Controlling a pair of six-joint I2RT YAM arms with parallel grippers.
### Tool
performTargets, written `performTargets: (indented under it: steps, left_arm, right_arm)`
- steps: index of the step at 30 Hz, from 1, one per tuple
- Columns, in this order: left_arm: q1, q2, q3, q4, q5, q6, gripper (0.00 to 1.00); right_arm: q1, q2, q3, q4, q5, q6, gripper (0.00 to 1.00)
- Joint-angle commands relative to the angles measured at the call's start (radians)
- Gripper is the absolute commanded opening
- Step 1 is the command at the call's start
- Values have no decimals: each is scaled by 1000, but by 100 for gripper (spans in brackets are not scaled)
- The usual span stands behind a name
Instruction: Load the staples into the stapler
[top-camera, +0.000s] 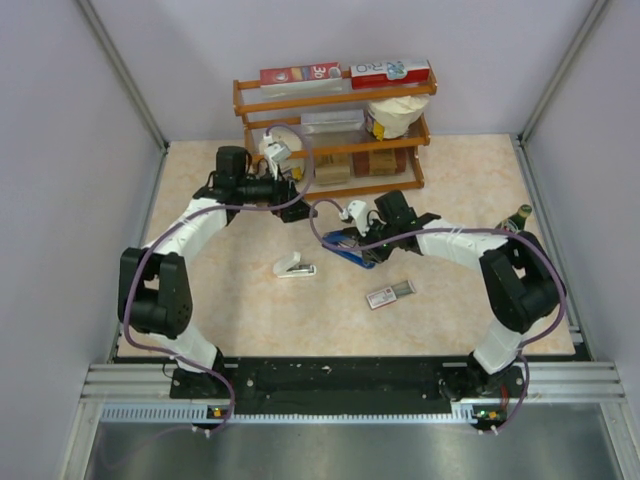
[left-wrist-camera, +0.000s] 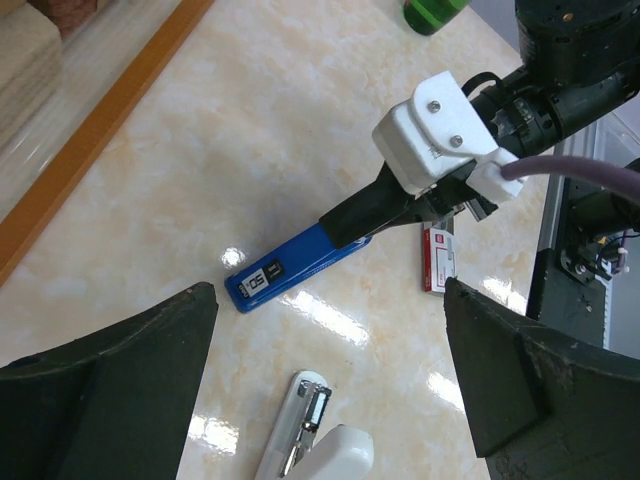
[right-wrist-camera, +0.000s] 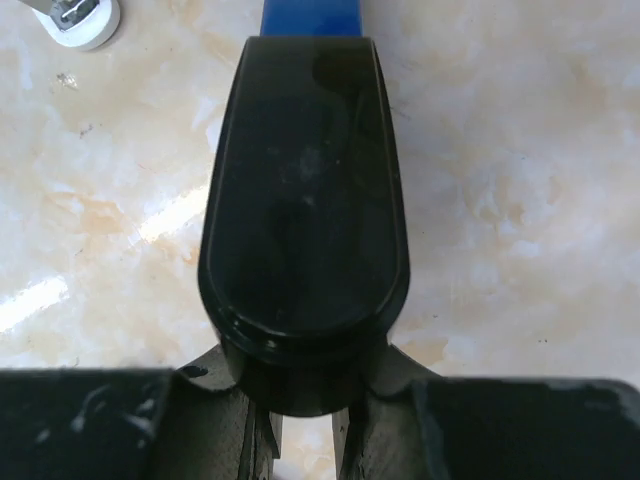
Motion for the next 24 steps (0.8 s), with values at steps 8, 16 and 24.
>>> performTargets:
  steps: [8,16,24]
  left_arm:
    - [45,-98,-23,-98,15,104,99]
    - [93,-172,-42,-182,26,165,99]
    - [122,-227,-74,-228,29,208,99]
  right_arm:
    - [-30,-69,-30,37,-70,-25,9]
    - [-45,-136,-49,34,-103,-41,20]
    - [-56,-156,-55,13,-123,-75,33]
